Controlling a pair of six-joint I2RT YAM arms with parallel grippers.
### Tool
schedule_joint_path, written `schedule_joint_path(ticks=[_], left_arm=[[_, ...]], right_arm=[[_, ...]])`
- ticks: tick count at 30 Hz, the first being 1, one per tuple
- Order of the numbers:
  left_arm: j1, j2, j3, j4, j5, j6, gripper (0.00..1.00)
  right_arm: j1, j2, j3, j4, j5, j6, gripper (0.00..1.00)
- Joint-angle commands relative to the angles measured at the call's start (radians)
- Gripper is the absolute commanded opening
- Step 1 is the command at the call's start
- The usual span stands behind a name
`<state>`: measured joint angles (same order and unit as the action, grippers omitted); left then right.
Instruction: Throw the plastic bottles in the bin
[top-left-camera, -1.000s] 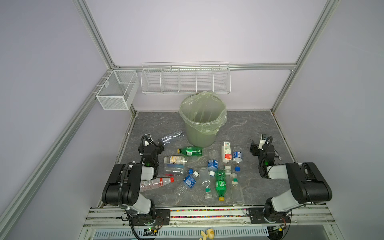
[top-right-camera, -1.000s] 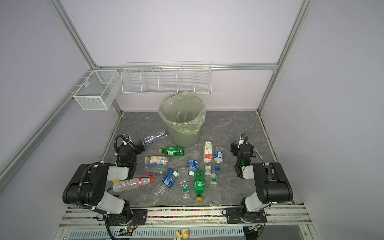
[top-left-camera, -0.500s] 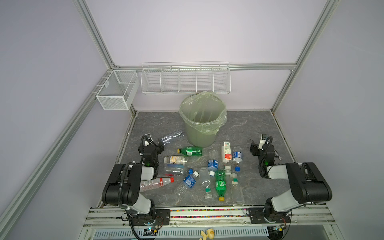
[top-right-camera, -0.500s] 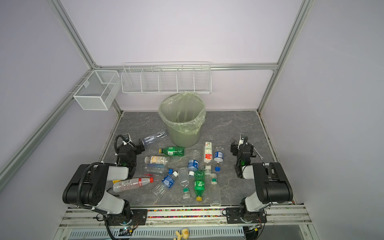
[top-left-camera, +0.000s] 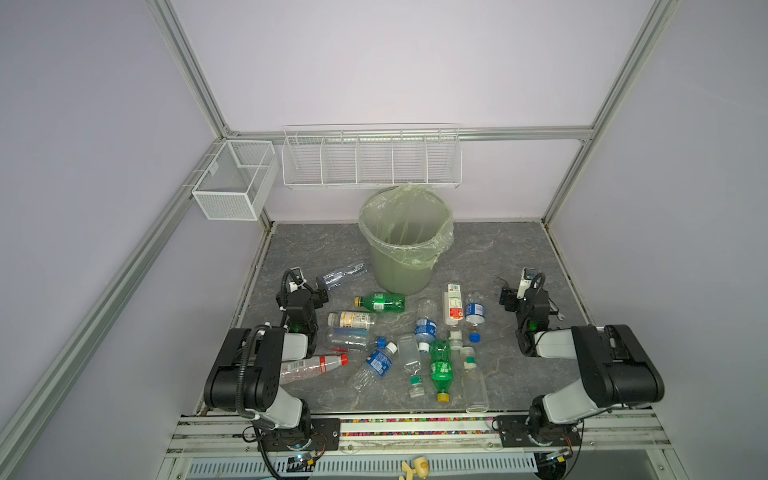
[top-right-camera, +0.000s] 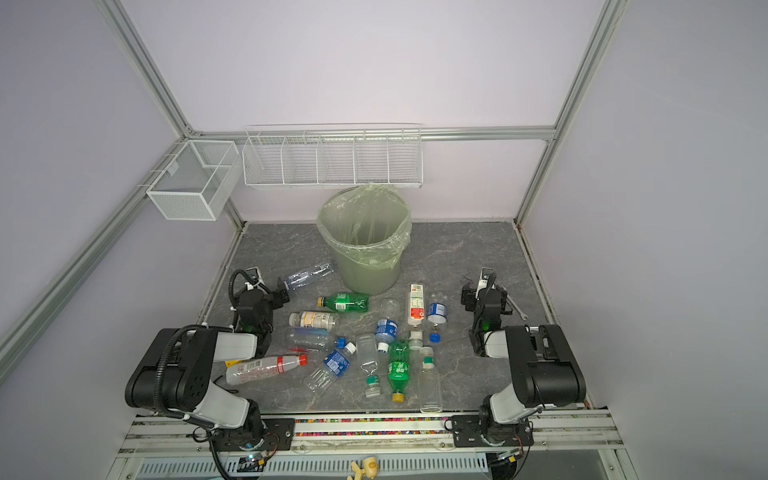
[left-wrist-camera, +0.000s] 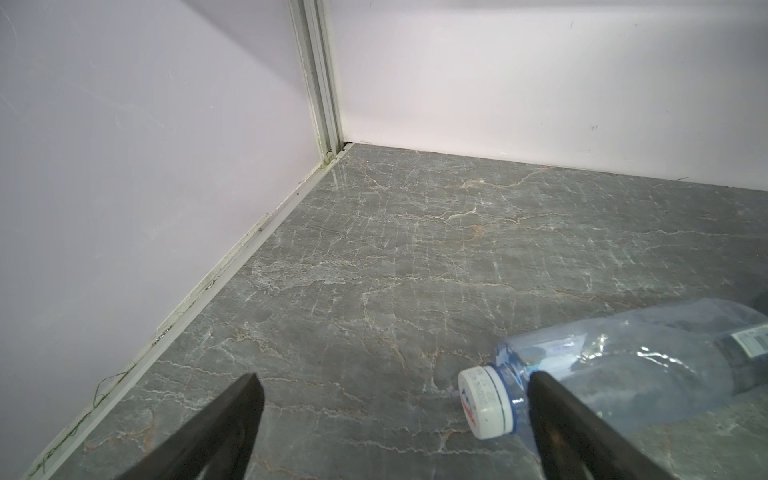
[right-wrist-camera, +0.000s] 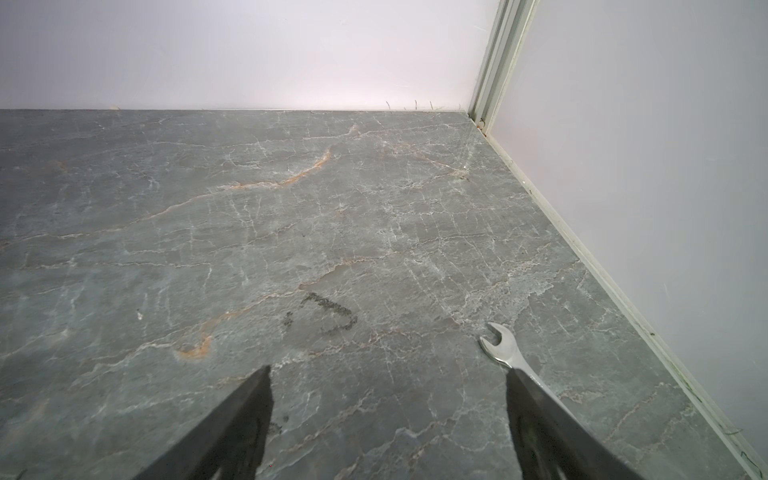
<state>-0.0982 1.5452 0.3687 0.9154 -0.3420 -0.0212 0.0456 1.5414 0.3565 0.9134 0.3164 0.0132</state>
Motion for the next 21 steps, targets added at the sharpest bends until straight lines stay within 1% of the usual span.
schedule_joint_path(ticks=[1,3,5,6,7,8,10,11,13,14,15,16,19,21], left_arm=[[0.003,0.011,0.005,0.041,0.010,0.019,0.99],[-0.004,0.009,-0.001,0.056,-0.050,0.008,0.99],[-0.006,-0.032,-0.006,0.022,-0.109,-0.022,0.99],[-0.006,-0.051,-0.007,-0.005,-0.104,-0.027,0.99],[-0.006,-0.066,-0.010,-0.019,-0.077,-0.020,0.99],[-0.006,-0.072,-0.015,-0.011,-0.058,0.003,0.99],[-0.009,-0.072,-0.040,0.066,-0.085,0.011,0.99],[-0.021,-0.096,-0.042,0.042,-0.130,0.006,0.99],[-0.024,-0.180,-0.039,-0.031,-0.154,0.001,0.99],[-0.024,-0.229,-0.034,-0.082,-0.165,-0.006,0.99],[-0.024,-0.265,-0.033,-0.109,-0.178,-0.012,0.99],[-0.024,-0.308,-0.035,-0.126,-0.203,-0.040,0.99],[-0.024,-0.425,-0.030,-0.198,-0.216,-0.126,0.99],[-0.024,-0.483,-0.002,-0.285,-0.220,-0.189,0.99]], right_arm=[[-0.001,-0.003,0.004,0.016,-0.004,-0.020,0.89],[0.011,-0.007,0.002,0.016,0.005,-0.033,0.88],[0.025,-0.023,-0.002,0.013,0.025,-0.040,0.89],[0.030,-0.025,-0.006,0.024,0.041,-0.043,0.89],[0.034,-0.032,-0.012,0.031,0.054,-0.045,0.89],[0.036,-0.040,-0.017,0.030,0.052,-0.045,0.89],[0.041,-0.047,-0.029,0.048,0.052,-0.051,0.89],[0.043,-0.048,-0.036,0.061,0.053,-0.057,0.89],[0.062,-0.077,-0.028,0.041,0.076,-0.085,0.88],[0.098,-0.131,0.007,-0.071,0.121,-0.112,0.88],[0.122,-0.176,0.061,-0.219,0.128,-0.127,0.88],[0.131,-0.218,0.132,-0.364,0.107,-0.120,0.88],[0.133,-0.255,0.315,-0.664,0.066,-0.039,0.88],[0.134,-0.248,0.442,-0.868,0.078,0.030,0.88]])
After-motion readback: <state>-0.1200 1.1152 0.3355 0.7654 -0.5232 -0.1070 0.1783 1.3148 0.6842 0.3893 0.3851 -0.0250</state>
